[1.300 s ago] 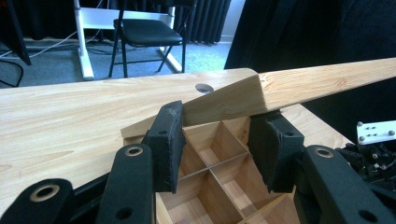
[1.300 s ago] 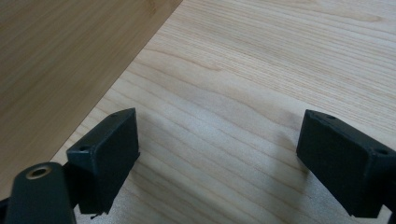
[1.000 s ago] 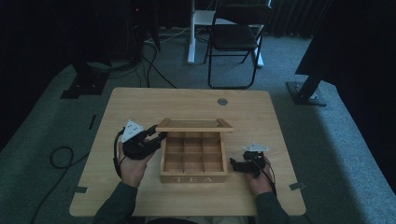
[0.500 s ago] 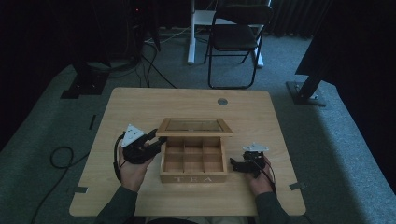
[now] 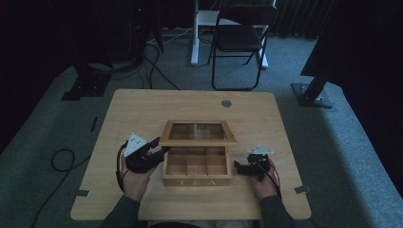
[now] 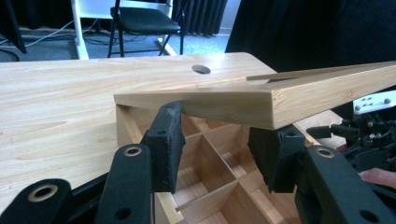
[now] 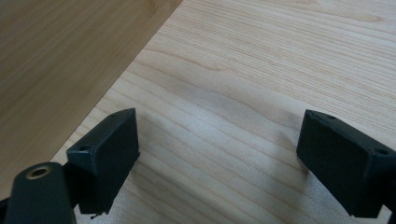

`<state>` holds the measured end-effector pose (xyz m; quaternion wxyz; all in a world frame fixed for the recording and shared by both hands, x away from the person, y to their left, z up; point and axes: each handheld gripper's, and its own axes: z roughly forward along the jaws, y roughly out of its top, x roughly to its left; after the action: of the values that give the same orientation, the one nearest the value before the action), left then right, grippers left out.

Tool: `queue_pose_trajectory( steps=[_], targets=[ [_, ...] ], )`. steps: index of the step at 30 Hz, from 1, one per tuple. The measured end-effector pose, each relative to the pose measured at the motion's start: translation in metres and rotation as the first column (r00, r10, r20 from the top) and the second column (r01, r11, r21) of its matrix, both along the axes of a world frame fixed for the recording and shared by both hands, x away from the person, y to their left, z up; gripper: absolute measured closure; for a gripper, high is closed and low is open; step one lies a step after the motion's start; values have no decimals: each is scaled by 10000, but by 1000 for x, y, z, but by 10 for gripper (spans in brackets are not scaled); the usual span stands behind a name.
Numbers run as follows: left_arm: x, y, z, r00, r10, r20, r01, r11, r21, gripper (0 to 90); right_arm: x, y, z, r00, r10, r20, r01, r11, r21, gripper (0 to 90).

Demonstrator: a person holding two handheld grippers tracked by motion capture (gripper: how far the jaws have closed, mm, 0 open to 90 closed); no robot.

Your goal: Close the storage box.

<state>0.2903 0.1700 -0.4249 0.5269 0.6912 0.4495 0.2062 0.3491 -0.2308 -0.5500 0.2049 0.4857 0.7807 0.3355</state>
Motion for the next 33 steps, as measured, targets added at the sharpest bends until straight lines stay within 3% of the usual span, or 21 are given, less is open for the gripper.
queue_pose_trajectory(
  steps=[12, 27, 33],
  targets=[
    [-8, 1, -14, 9995, -83, -293, 88, 9998, 163, 524, 0, 0, 0, 10000, -16, 14, 16, 10000, 4, 125],
    [-19, 3, -41, 9955, -219, -917, 248, 9992, 312, 477, 0, 0, 0, 10000, -19, 1, 19, 10000, 6, 125],
    [-25, 2, -52, 9936, -345, -1074, 407, 9976, 560, 475, 0, 0, 0, 10000, -8, 2, 8, 10000, -5, 124]
  ],
)
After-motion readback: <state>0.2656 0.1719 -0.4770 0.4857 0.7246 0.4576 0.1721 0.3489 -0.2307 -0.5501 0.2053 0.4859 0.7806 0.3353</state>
